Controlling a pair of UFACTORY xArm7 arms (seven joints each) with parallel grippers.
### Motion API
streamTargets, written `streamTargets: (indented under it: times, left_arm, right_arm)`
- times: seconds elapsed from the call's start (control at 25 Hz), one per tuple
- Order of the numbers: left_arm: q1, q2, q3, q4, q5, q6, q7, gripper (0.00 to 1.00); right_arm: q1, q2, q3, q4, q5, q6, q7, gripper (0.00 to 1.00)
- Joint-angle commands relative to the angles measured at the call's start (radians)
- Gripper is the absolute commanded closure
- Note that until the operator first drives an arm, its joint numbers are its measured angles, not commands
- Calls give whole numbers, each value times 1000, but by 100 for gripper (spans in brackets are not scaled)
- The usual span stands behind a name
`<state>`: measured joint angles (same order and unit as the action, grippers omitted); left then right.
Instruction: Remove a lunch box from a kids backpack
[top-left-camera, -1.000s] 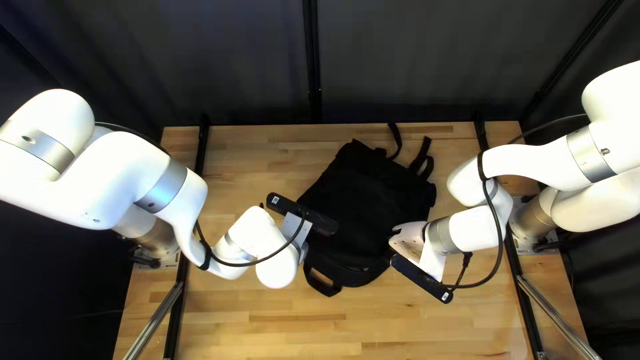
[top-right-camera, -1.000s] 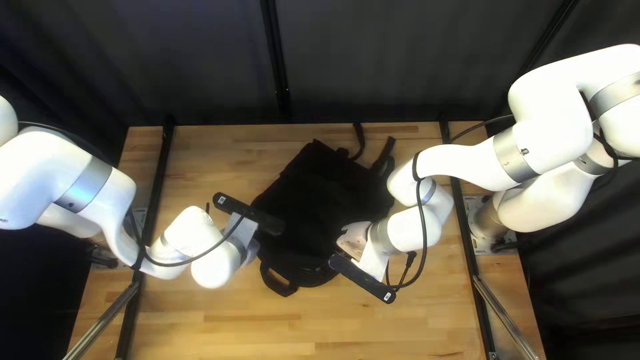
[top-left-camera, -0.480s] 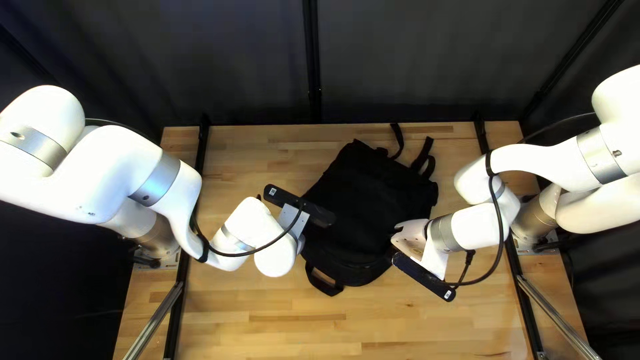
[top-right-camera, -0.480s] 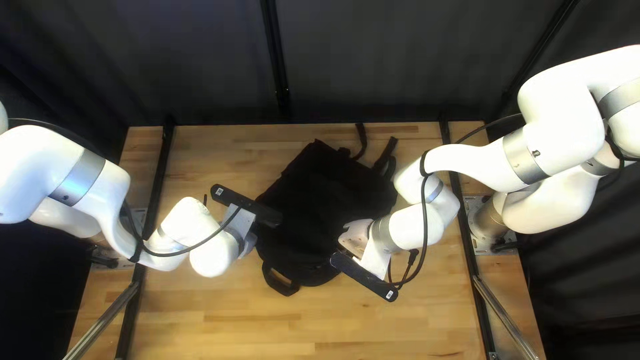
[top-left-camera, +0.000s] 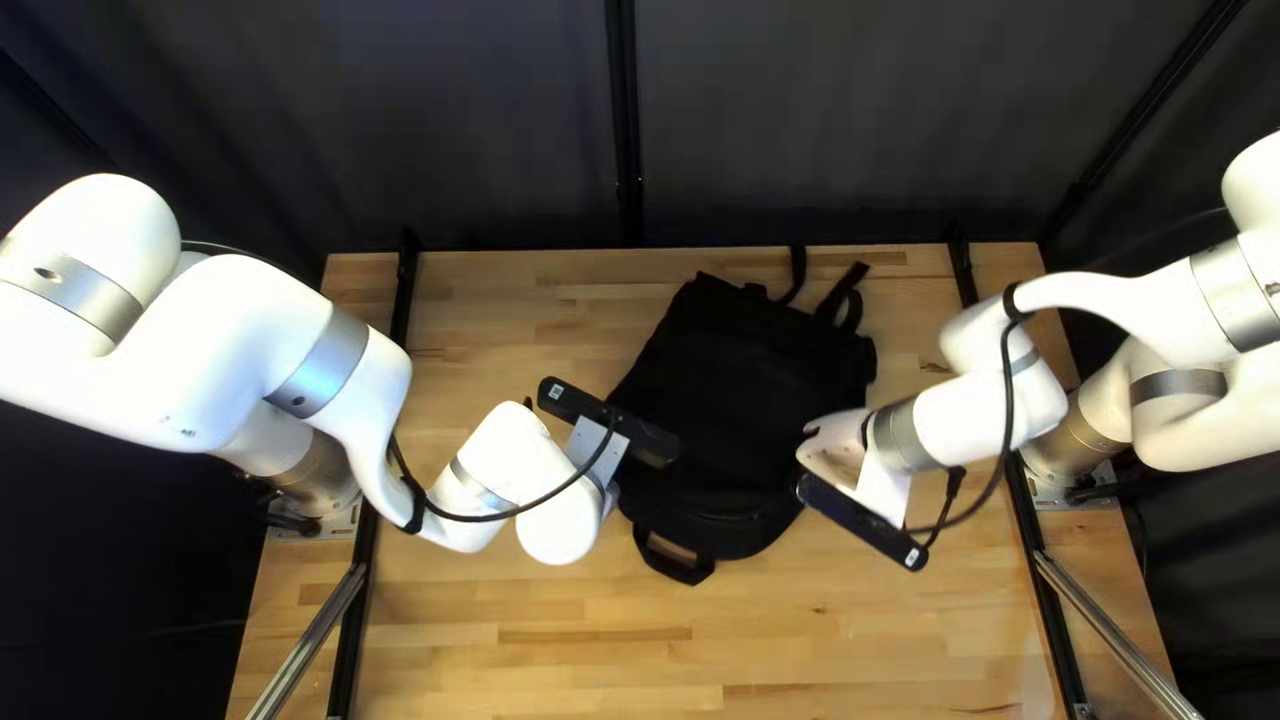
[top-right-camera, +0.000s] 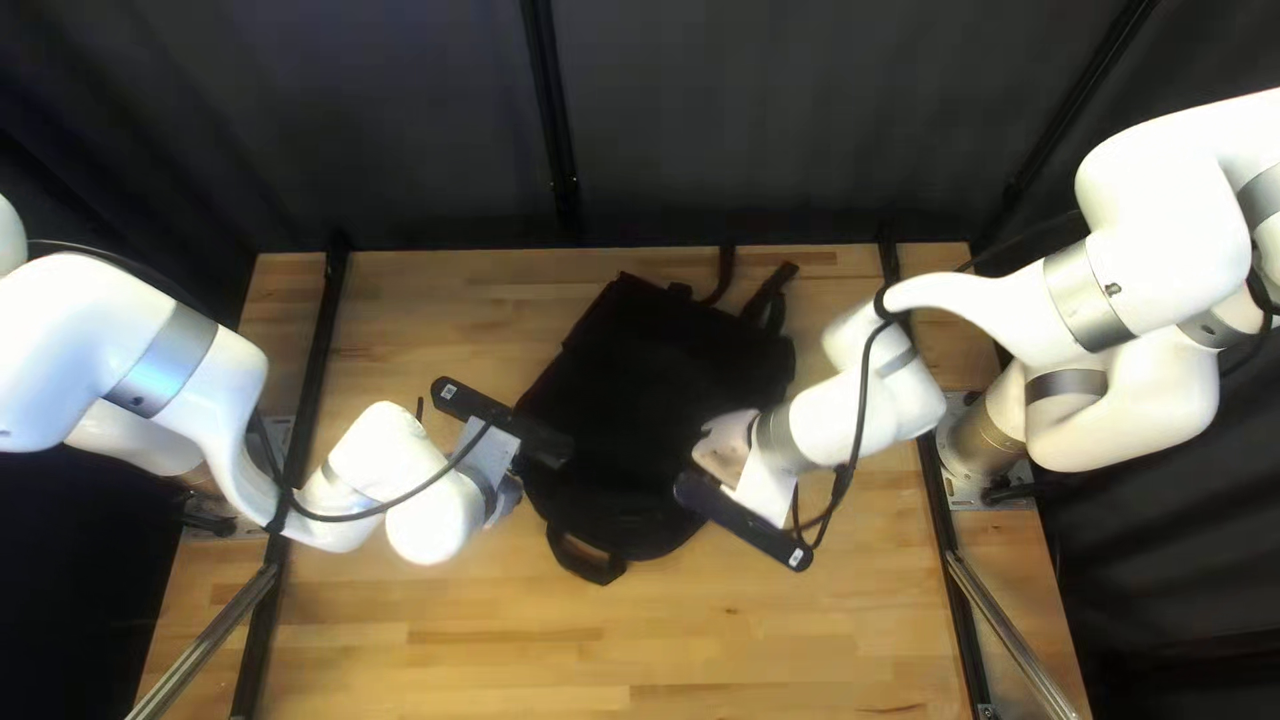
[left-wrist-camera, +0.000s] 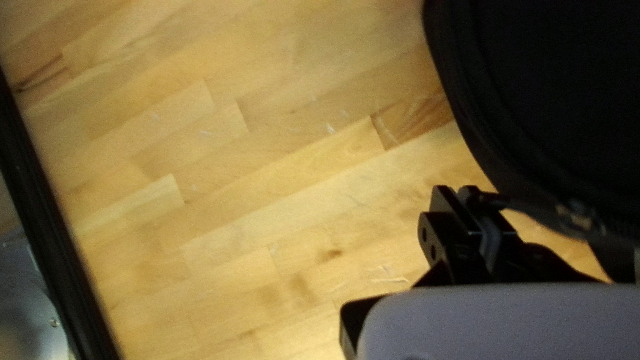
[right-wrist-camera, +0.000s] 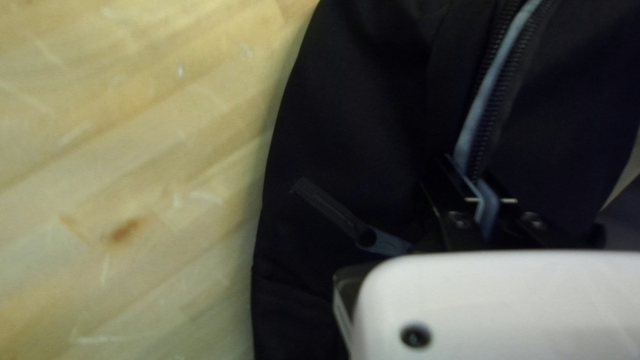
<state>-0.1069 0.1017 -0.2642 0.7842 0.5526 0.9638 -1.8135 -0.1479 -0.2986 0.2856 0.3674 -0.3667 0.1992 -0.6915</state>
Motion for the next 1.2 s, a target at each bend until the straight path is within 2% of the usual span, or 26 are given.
streamTargets:
  times: [0.04,0.24,0.36,0.6,0.64,0.68,0.72,0.76,0.92,0.96,1.08,1.16,1.2]
  left_arm:
    - [-13,16,-13,18,-12,10,-3,100]
    - [-14,21,-16,31,-25,19,14,100]
    - [-11,18,-15,37,-33,27,32,100]
    - [-5,18,-11,40,-37,27,50,100]
    - [-6,22,-11,42,-36,24,48,100]
    - [-6,25,-12,45,-35,24,48,100]
    - [-7,28,-12,48,-34,23,46,100]
    - [-9,31,-13,50,-33,23,43,100]
    - [-13,35,-16,53,-30,21,37,100]
    - [-16,37,-18,56,-28,23,32,100]
    - [-24,42,-24,64,-28,30,26,100]
    - [-28,42,-27,67,-28,35,22,100]
    - [-29,43,-28,68,-28,36,21,100]
  right_arm:
    - [99,-21,-153,-34,104,11,-160,100]
    - [221,-26,-329,-33,232,52,-378,100]
    - [281,-30,-419,-1,307,131,-523,100]
    - [326,0,-507,64,387,244,-698,100]
    - [332,-6,-514,67,398,256,-713,67]
    - [335,-12,-518,69,402,264,-720,0]
    - [329,-27,-508,74,395,277,-702,0]
    - [312,-44,-468,80,367,287,-636,0]
    - [205,-80,-224,106,206,310,-232,0]
    - [174,-85,-138,120,157,319,-87,0]
    - [110,-63,33,162,48,322,239,0]
    - [70,-27,137,197,-52,332,467,0]
    - [64,-14,155,208,-74,338,510,0]
